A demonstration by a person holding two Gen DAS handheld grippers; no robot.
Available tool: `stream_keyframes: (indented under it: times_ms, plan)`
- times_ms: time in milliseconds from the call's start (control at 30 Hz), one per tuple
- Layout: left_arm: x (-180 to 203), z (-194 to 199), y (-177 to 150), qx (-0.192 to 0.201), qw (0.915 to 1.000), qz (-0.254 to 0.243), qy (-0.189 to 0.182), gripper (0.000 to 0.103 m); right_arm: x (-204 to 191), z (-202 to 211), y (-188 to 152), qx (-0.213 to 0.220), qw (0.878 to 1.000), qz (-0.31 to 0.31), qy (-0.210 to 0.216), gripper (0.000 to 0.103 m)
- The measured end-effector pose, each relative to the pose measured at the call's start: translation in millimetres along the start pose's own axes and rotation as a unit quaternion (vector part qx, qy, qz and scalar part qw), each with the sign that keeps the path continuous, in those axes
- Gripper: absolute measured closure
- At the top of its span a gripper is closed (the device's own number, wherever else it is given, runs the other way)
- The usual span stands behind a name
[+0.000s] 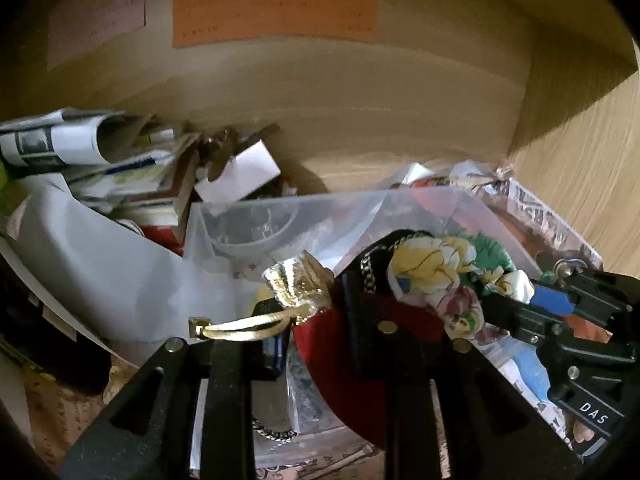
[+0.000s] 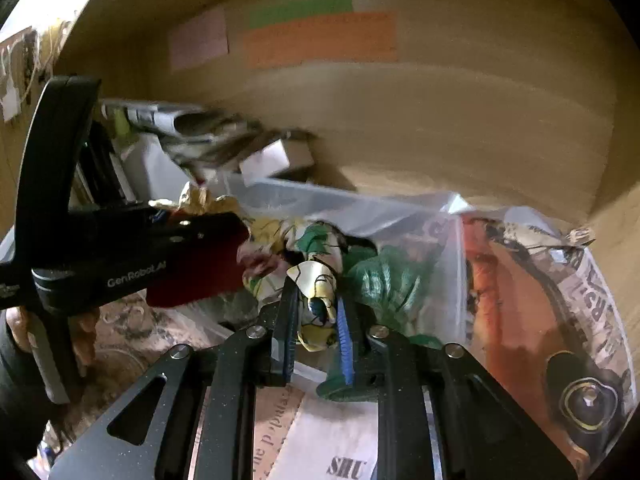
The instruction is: Organize soft objects
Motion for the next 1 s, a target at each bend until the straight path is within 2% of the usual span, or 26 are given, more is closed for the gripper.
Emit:
stream_keyframes:
  times_ms: [67,133,167,200,300,400,500,667,800,1000]
  plan:
    - [-1,-3,-3,-0.004,1.0,0.001,0.002,0.059,0,-3,-3,-0.004,1.0,0.004,-0.006,0.084]
    - [-2,-1,-4,-0.002,1.0,0.003,0.005,0.048,-1,-4,-4,-0.005,1.0,0.007,-0.007,0.076]
    - [-2,0,-5,0.0,1.0,0.003,0.005,0.043,-2,-4,-5,-0.005,1.0,0.009,-0.009,0.069]
    - [-2,3,-4,0.005,1.0,0.003,0.006,0.042,-2,-4,-5,-0.005,1.0,0.01,-0.012,0.059]
    - [-4,14,-3,0.016,0.9998,0.005,0.006,0.04,-1,-2,-4,0.003,1.0,0.01,-0.019,0.045]
    - [-5,29,-1,0.027,0.9996,0.011,0.0,0.038,1,6,0,0.018,0.999,0.008,-0.025,0.038]
    - [-5,49,2,0.048,0.9988,0.012,-0.002,0.038,2,18,6,0.032,0.999,0.004,-0.028,0.034]
    - [-2,95,11,0.114,0.9933,0.003,0.019,0.033,3,48,17,0.068,0.997,-0.006,-0.03,0.034]
    - [7,131,13,0.152,0.9882,-0.004,0.015,0.032,1,79,27,0.106,0.994,-0.009,-0.034,0.025]
    - [20,178,12,0.197,0.9804,-0.009,0.003,0.02,-9,125,36,0.162,0.986,-0.01,-0.04,0.02]
Point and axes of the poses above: each gripper's, at about its wrist camera, not at the fingertips, and z roughly against the way its jaws point, x to its right, y to its top, the point moved 10 cm from there along -z, roughly the way its jaws point, and after that the axes turned 5 degrees about -x, right-handed, at the moved point
